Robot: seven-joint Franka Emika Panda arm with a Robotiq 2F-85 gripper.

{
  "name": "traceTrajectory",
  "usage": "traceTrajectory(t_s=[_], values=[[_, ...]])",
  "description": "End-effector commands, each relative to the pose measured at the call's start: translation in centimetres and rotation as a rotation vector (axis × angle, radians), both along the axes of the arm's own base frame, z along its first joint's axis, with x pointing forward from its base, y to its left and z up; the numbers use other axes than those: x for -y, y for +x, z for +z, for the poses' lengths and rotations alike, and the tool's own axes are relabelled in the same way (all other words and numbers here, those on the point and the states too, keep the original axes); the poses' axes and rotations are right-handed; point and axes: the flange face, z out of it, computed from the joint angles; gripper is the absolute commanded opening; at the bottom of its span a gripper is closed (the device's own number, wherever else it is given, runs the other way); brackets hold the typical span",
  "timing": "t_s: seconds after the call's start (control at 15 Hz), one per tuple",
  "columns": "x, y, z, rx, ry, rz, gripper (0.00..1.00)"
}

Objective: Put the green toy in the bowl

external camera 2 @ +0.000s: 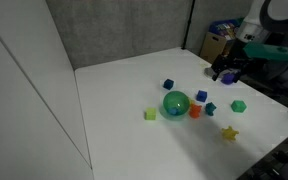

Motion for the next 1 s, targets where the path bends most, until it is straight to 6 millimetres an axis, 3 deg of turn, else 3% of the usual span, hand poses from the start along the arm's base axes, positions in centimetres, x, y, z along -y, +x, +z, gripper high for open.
traceTrajectory(t_s=[0.0, 0.53, 0.93], values=[[2.4, 2.6, -3.2, -0.011, -0.069, -0.017, 1.00], [7.9, 5.9, -11.3, -0.018, -0.173, -0.070, 1.00], [9.6, 7.8, -16.1, -0.038, -0.218, -0.130, 1.00]])
